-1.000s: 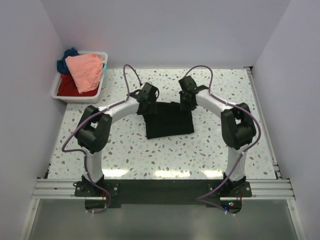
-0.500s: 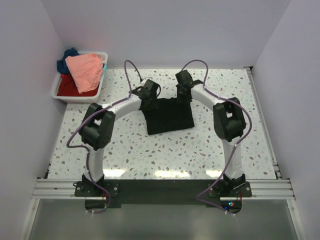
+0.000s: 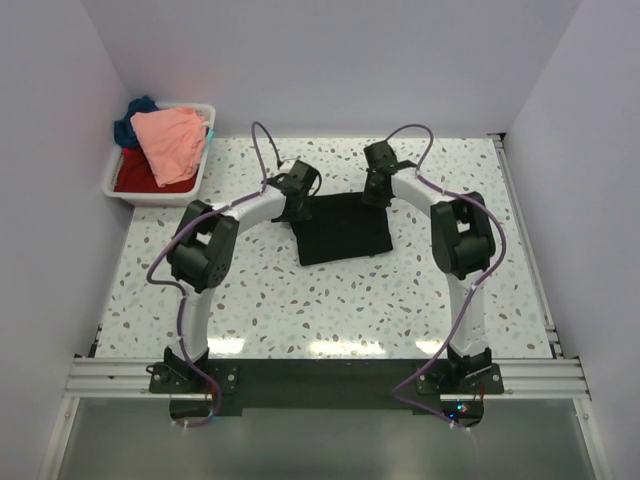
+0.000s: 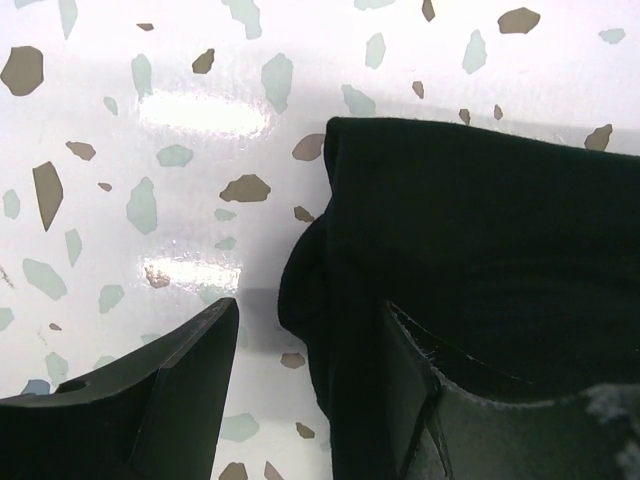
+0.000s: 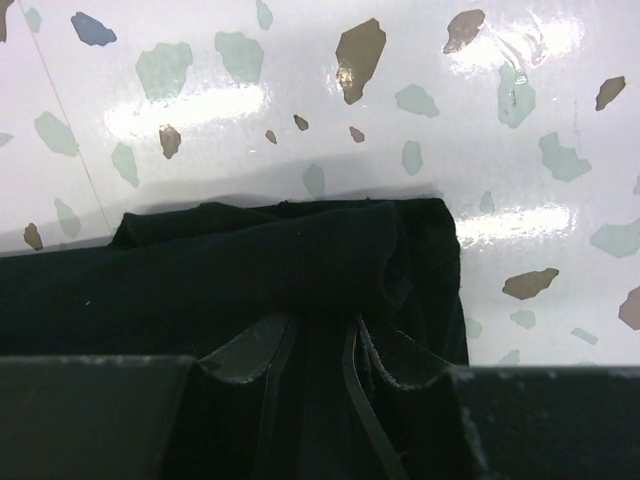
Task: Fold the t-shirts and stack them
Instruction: Fold the tshirt, then neatly place the folded tshirt to the corner
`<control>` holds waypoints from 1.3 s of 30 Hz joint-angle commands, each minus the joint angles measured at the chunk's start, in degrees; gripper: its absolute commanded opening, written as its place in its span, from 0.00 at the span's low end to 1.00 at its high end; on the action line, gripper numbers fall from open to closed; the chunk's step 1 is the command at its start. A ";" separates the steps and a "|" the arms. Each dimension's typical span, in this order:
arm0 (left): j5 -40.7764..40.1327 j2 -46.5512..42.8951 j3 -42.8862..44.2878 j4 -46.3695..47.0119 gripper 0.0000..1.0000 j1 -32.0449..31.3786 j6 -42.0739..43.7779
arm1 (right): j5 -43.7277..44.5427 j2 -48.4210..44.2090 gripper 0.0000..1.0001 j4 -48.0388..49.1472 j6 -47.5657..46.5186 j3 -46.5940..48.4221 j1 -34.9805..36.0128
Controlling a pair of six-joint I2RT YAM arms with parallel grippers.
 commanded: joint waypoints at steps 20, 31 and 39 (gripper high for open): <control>-1.06 -20.21 -12.31 7.75 0.67 4.13 3.36 | -0.78 -22.00 0.57 10.26 -6.50 -20.65 -3.15; 10.62 -26.81 -21.71 13.19 0.68 8.88 3.01 | -19.24 -21.74 0.64 18.00 -8.53 -26.45 -8.95; 14.32 -26.64 -22.51 14.43 0.68 10.11 3.36 | -30.76 -17.87 0.68 19.49 -9.14 -25.93 -11.24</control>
